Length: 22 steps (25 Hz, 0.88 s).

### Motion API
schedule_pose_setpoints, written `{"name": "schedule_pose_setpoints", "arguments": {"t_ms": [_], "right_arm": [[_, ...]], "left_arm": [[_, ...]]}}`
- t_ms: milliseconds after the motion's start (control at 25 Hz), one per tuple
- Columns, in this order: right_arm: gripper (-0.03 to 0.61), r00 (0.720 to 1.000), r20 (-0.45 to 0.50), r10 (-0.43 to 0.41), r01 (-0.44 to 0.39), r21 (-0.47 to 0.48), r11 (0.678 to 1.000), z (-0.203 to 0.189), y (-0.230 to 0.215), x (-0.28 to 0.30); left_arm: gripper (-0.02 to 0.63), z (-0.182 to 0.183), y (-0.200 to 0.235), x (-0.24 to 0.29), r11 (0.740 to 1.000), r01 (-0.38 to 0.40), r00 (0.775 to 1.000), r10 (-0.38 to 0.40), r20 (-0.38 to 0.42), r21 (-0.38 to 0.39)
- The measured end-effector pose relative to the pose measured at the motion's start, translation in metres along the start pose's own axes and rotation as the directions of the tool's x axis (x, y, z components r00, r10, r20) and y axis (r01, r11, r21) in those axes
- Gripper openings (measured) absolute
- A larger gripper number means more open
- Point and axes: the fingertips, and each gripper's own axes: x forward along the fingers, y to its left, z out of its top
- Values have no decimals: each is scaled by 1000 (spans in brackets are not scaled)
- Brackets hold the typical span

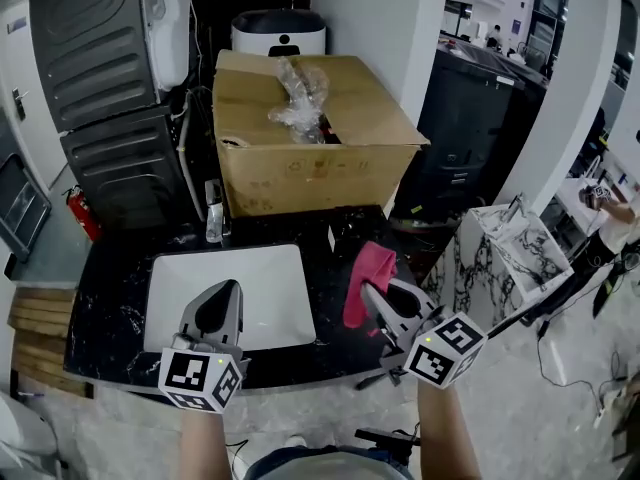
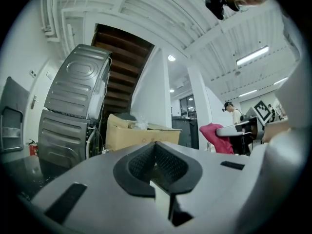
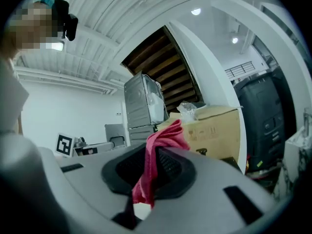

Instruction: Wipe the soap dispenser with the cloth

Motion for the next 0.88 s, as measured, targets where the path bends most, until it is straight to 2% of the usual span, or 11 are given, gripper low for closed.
{"name": "schedule_pose_setpoints", "arguments": {"t_ms": [160, 280, 520, 880], "right_arm": [[48, 1000, -29, -11, 8, -91, 996, 6, -6, -4], [48, 998, -58, -36, 25, -187, 982, 8, -6, -8], [46, 999, -23, -50, 40, -320, 947, 22, 7, -20], [46, 988, 62, -143, 156, -384, 910, 37, 10, -33]], "left_arm": [[12, 10, -13, 0, 999, -37, 999, 35, 35, 40], [12, 17, -24, 3, 999, -40, 997, 38, 62, 36], [12, 25, -35, 9, 998, -40, 996, 36, 87, 47], [12, 43, -36, 9, 991, -41, 993, 27, 112, 130]]}}
